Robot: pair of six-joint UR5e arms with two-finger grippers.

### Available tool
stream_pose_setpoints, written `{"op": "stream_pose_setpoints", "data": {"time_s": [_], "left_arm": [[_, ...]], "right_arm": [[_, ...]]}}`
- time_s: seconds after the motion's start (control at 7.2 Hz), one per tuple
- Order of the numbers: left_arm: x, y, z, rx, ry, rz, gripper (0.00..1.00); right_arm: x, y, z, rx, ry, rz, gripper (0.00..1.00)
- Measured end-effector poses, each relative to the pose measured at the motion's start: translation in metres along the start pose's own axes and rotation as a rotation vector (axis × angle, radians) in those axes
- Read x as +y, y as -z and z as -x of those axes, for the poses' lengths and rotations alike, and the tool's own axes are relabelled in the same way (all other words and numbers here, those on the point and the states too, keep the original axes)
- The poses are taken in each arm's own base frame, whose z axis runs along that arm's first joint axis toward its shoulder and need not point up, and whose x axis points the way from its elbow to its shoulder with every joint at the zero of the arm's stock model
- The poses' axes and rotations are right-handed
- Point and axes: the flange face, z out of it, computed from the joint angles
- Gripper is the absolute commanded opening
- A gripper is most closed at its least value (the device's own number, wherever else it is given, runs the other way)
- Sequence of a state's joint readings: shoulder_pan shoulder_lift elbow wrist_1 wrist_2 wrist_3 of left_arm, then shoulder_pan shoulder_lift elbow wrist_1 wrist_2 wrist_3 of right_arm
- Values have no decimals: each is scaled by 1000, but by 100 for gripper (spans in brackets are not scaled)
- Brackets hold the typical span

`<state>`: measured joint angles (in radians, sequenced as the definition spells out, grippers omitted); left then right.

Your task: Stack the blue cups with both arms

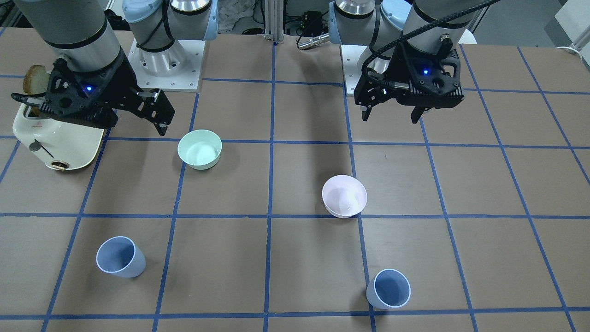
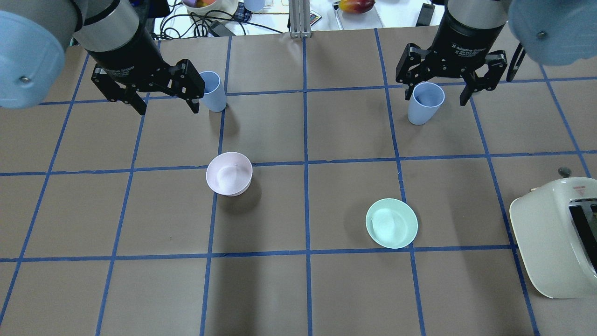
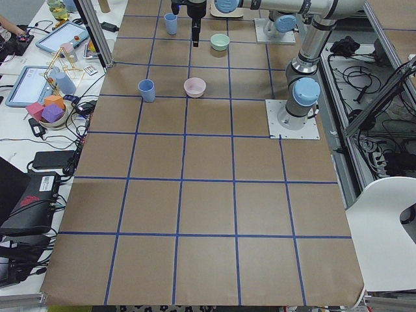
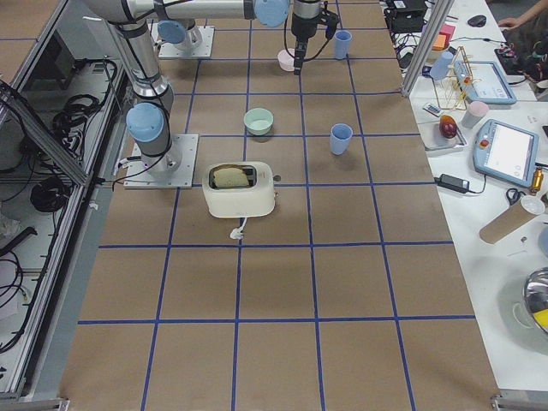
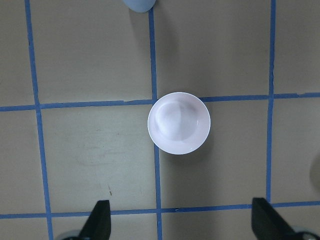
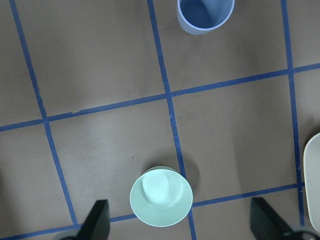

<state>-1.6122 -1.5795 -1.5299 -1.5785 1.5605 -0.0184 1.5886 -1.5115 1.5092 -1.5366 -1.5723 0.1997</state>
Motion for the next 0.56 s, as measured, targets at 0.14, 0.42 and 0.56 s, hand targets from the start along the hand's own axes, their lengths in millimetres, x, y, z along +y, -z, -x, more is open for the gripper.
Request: {"op": "stream_pose_setpoints", "data": {"time_s": [0.14,0.42,0.56], "left_arm": [[0,0,0,0,0,0,100],[-1,-1,0,0,1,1,100],[-1,-1,0,0,1,2,100]], "right_arm": [[3,-1,-1,4,2,16,100],[7,-2,-7,22,2,51,100],[8,-1,-9,35,3,52,100]]}}
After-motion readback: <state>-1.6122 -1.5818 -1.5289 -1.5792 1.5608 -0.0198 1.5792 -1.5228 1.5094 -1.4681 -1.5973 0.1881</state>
